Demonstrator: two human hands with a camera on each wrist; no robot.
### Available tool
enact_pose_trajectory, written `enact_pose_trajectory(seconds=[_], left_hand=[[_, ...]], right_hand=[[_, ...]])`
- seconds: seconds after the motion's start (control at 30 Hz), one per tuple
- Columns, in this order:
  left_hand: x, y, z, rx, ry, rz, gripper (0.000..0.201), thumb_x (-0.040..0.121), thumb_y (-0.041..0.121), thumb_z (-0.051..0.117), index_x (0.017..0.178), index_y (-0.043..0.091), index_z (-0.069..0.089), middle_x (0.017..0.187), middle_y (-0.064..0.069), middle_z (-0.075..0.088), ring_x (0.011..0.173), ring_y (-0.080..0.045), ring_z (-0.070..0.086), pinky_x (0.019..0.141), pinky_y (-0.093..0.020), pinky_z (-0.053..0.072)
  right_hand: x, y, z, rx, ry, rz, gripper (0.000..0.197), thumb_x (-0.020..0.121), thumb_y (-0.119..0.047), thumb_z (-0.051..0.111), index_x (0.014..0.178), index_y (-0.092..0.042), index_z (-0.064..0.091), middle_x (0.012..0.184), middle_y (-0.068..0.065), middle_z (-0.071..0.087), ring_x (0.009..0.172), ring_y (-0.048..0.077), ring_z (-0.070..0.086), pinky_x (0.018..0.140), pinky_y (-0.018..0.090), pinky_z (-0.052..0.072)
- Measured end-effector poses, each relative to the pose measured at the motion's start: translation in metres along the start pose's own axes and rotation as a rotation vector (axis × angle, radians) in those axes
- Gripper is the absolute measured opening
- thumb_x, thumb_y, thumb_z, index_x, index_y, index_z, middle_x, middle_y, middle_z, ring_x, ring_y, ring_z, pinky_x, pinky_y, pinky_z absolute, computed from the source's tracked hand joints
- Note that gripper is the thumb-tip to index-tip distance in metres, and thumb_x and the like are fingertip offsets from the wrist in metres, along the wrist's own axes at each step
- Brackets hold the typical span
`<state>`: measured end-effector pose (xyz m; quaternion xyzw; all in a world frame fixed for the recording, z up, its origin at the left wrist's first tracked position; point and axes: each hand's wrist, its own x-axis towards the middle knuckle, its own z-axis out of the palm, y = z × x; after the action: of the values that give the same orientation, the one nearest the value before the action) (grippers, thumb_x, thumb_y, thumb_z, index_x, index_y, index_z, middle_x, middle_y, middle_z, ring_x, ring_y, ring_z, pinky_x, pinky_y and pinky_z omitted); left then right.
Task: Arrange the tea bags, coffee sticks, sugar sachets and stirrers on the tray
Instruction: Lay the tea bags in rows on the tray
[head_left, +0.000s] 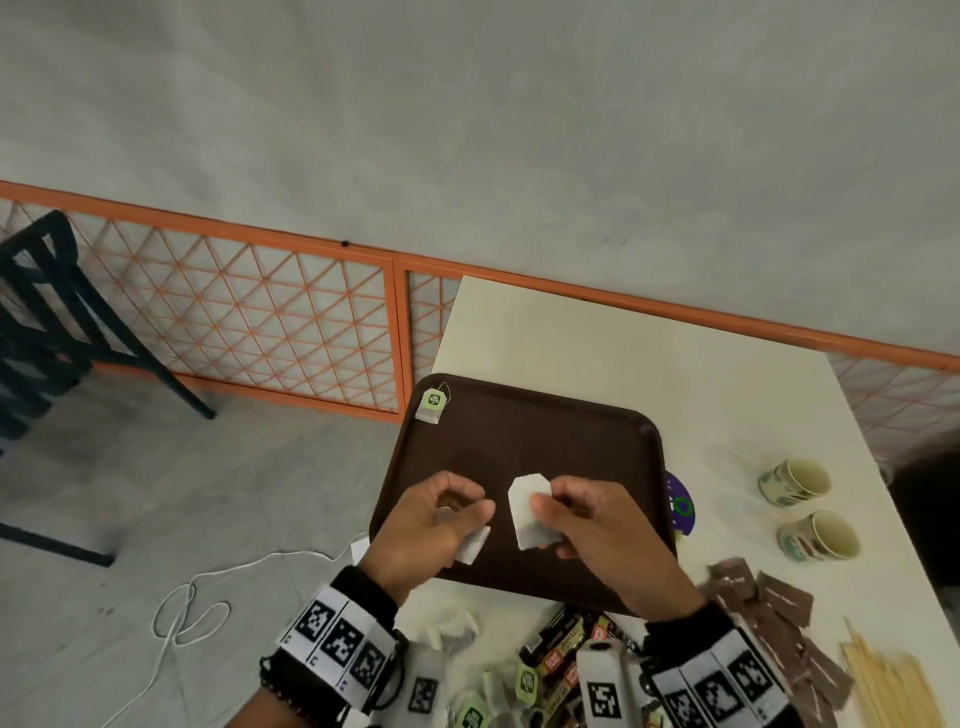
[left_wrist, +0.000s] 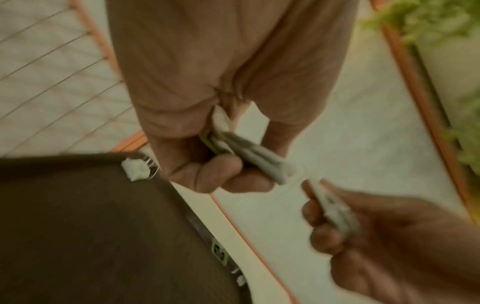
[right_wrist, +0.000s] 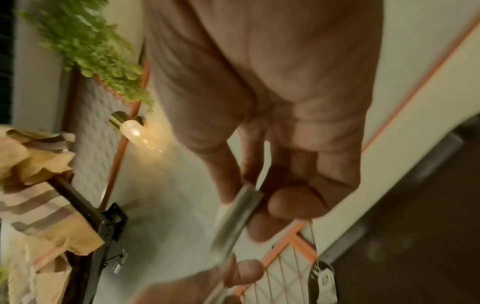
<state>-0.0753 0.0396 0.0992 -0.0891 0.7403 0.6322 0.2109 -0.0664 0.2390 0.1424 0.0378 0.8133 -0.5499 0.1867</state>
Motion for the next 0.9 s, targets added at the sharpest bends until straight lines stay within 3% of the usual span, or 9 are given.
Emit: enact_pose_trajectory(seconds=[0.1, 0.13, 0.23, 0.37, 0.5, 0.6, 0.7, 0.8, 0.9], left_hand=[[0.004, 0.010, -0.004, 0.375, -0.132, 0.265, 0.054, 0.082, 0.032, 0.075, 0.127, 0.044, 0.048, 0.076, 0.004, 0.066, 0.069, -0.002, 0.062, 0.069, -0.015, 0.048], [0.007, 0.012, -0.002, 0.443, -0.204, 0.315, 0.053, 0.082, 0.030, 0.075, 0.126, 0.046, 0.049, 0.077, 0.006, 0.068, 0.070, -0.001, 0.063, 0.070, -0.016, 0.050], [0.007, 0.012, -0.003, 0.533, -0.363, 0.341, 0.007, 0.088, 0.027, 0.069, 0.086, 0.033, 0.067, 0.063, 0.012, 0.065, 0.055, 0.003, 0.060, 0.063, -0.017, 0.048], [0.001, 0.002, -0.019, 0.498, -0.420, 0.249, 0.021, 0.096, 0.033, 0.059, 0.091, 0.018, 0.074, 0.067, 0.014, 0.070, 0.061, -0.003, 0.065, 0.070, -0.034, 0.057], [-0.007, 0.004, -0.033, 0.149, -0.632, 0.125, 0.037, 0.099, 0.041, 0.050, 0.092, 0.013, 0.073, 0.056, 0.009, 0.057, 0.047, -0.003, 0.047, 0.052, -0.023, 0.039], [-0.011, 0.005, -0.041, -0.380, -0.823, -0.010, 0.036, 0.096, 0.038, 0.057, 0.084, 0.006, 0.067, 0.057, -0.001, 0.053, 0.037, -0.004, 0.040, 0.042, -0.019, 0.030], [-0.011, 0.008, -0.044, -0.517, -0.961, -0.032, 0.033, 0.099, 0.030, 0.054, 0.084, 0.003, 0.065, 0.060, 0.000, 0.058, 0.034, -0.001, 0.043, 0.039, -0.016, 0.028], [-0.013, 0.011, -0.046, -0.497, -0.871, -0.089, 0.034, 0.098, 0.029, 0.055, 0.087, -0.001, 0.068, 0.064, -0.006, 0.057, 0.031, -0.003, 0.039, 0.037, -0.014, 0.031], [-0.019, 0.011, -0.037, -0.538, -0.608, -0.189, 0.036, 0.096, 0.025, 0.050, 0.084, -0.001, 0.072, 0.064, -0.011, 0.056, 0.028, -0.004, 0.032, 0.034, -0.012, 0.026]], right_hand=[[-0.003, -0.018, -0.012, -0.092, -0.178, -0.072, 0.016, 0.096, -0.027, 0.061, 0.091, -0.015, 0.070, 0.082, 0.006, 0.073, 0.067, 0.012, 0.067, 0.060, 0.022, 0.051], [-0.004, -0.024, -0.014, -0.084, -0.219, -0.090, 0.015, 0.096, -0.025, 0.061, 0.090, -0.015, 0.071, 0.080, 0.006, 0.072, 0.065, 0.013, 0.065, 0.058, 0.022, 0.049], [-0.005, -0.037, -0.026, 0.043, -0.253, -0.097, 0.014, 0.094, -0.021, 0.061, 0.084, -0.015, 0.070, 0.077, 0.006, 0.069, 0.066, 0.018, 0.062, 0.058, 0.023, 0.047], [-0.002, -0.027, -0.044, 0.283, -0.177, -0.038, 0.018, 0.089, -0.025, 0.062, 0.088, -0.009, 0.070, 0.079, 0.010, 0.064, 0.067, 0.017, 0.058, 0.061, 0.024, 0.046], [0.001, -0.008, -0.036, 0.360, -0.111, 0.034, 0.015, 0.090, -0.024, 0.063, 0.081, -0.018, 0.072, 0.083, 0.002, 0.067, 0.073, 0.013, 0.061, 0.062, 0.023, 0.049], [0.002, 0.006, -0.010, -0.226, 0.055, -0.124, 0.014, 0.093, -0.030, 0.064, 0.082, -0.024, 0.070, 0.076, -0.007, 0.068, 0.065, 0.005, 0.062, 0.058, 0.024, 0.049], [0.000, 0.005, 0.023, -0.238, -0.121, -0.171, 0.017, 0.097, -0.025, 0.060, 0.091, -0.014, 0.071, 0.082, 0.006, 0.070, 0.068, 0.017, 0.067, 0.060, 0.031, 0.054], [-0.007, 0.000, 0.038, 0.143, -0.255, -0.031, 0.019, 0.099, -0.016, 0.056, 0.104, -0.005, 0.070, 0.095, 0.020, 0.071, 0.073, 0.019, 0.067, 0.062, 0.026, 0.052], [-0.015, 0.001, 0.045, 0.270, -0.181, -0.007, 0.021, 0.100, -0.018, 0.055, 0.103, -0.007, 0.072, 0.091, 0.015, 0.071, 0.074, 0.017, 0.066, 0.066, 0.029, 0.051]])
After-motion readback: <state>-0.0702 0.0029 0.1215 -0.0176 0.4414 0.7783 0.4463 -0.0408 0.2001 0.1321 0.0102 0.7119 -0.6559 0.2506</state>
